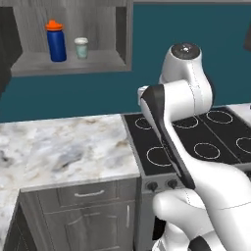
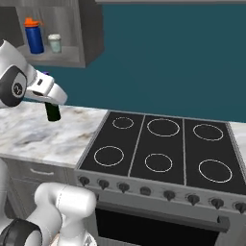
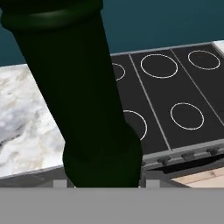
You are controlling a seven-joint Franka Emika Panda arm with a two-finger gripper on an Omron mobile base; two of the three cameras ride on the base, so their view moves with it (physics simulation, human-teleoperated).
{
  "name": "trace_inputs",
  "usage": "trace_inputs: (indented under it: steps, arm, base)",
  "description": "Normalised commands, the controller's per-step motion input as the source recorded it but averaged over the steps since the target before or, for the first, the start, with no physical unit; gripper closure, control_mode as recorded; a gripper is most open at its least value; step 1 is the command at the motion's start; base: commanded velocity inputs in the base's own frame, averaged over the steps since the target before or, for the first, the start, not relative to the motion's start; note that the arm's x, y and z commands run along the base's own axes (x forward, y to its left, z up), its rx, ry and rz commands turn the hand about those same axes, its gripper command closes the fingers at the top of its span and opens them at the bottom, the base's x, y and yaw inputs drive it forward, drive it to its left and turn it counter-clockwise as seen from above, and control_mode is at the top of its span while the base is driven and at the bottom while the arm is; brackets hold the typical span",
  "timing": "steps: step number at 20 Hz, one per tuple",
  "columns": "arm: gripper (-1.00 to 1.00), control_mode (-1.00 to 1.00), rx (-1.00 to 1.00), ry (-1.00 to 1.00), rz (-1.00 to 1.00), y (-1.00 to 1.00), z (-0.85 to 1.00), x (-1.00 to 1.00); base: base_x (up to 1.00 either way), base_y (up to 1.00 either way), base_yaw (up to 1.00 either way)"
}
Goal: Sort all alcoholic drinks to one cabinet, and non-alcoholic drinks to the other.
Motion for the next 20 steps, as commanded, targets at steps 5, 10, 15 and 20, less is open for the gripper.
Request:
trace_inputs:
  steps: [5,10,15,20]
  arm:
    - [1.00,1.00,0.00,0.00,0.00,0.00,0.00,0.00]
    - [1.00,1.00,0.00,0.00,0.00,0.00,0.00,0.00]
    - [1.00,1.00,0.00,0.00,0.00,0.00,0.00,0.00]
    - [1.00,1.00,0.00,0.00,0.00,0.00,0.00,0.00]
  base:
    - [-0.25,-1.00,0.01]
    - [-0.21,-1.00,0.01]
    - [-0.15,-1.00,0.02]
    - [-0.03,-0.99,0.02]
